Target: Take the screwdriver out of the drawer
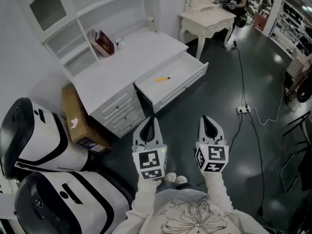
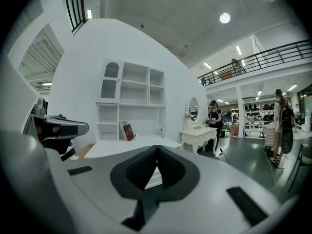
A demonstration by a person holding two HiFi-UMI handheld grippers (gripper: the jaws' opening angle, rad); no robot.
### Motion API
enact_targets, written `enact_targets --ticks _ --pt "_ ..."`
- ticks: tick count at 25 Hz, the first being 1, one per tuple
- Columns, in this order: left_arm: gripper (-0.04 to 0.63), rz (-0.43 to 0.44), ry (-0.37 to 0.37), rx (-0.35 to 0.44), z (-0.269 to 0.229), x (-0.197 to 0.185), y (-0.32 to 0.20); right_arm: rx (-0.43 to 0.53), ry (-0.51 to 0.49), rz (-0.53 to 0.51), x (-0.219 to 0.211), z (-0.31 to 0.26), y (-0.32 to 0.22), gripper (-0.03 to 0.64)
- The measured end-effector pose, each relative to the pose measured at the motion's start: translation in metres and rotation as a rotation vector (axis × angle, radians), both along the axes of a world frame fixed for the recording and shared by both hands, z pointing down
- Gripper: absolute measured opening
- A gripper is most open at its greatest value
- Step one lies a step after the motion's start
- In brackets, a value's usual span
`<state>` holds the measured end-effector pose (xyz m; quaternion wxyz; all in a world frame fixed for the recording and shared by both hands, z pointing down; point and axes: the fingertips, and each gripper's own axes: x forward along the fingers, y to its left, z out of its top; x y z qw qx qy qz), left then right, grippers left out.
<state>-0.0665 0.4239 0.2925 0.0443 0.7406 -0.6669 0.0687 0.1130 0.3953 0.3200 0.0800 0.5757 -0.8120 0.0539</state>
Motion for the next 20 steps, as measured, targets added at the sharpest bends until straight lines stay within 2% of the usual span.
enact_targets --ticks 12,20 --pt "0.008 0.019 -0.01 -0.031 0.018 -0.014 -0.02 -0.036 -0.007 0.031 -0.008 0.022 -0.016 0.003" --pt "0.008 0.018 -0.001 -0.063 0.034 -0.012 -0.052 -0.063 0.0 0.033 -0.006 0.036 -0.049 0.003"
